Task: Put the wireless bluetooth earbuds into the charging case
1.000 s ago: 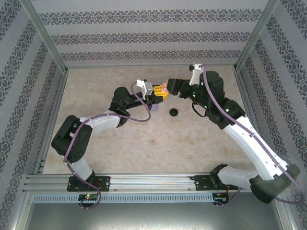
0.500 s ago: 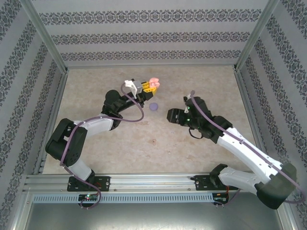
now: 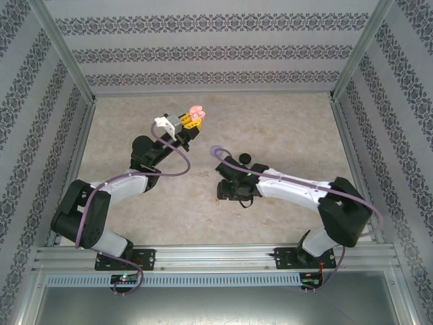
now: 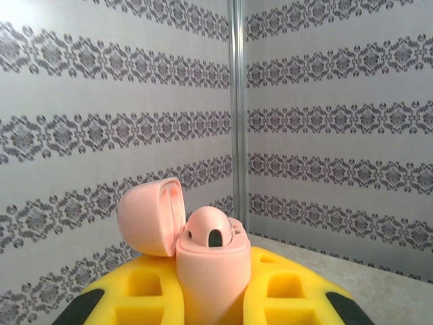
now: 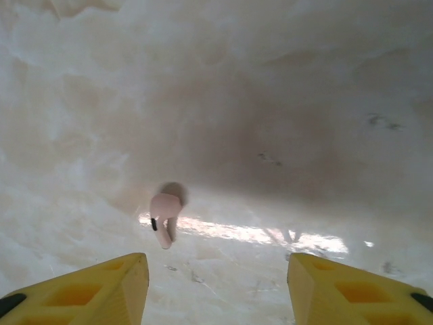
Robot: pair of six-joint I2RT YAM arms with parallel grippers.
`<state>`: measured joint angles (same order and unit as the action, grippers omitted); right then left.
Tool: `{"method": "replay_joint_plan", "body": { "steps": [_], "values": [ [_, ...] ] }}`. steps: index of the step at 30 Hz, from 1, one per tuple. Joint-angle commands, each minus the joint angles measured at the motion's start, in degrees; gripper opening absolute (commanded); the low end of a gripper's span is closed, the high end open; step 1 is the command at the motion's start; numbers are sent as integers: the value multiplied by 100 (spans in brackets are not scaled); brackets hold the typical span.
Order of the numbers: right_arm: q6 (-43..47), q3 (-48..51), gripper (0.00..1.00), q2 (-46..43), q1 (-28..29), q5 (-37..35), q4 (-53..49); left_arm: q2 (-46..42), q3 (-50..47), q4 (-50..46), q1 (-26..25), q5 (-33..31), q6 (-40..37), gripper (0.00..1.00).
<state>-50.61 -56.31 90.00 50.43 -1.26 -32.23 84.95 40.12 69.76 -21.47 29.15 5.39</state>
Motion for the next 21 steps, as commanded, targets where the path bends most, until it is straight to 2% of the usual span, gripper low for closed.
{"method": "replay_joint_plan", "body": {
  "steps": [1,10,21],
  "values": [
    [-259,-390,55,346,195,-226,-208,-308,-120,420,99,-142,96,0],
    [-543,-1128,44,1171,453,-426,-562,-671,-336,425,208,-253,77,0],
    [-839,-1391,37,1711,474,-465,-715,-848,-453,445,305,-262,65,0]
  ]
}}
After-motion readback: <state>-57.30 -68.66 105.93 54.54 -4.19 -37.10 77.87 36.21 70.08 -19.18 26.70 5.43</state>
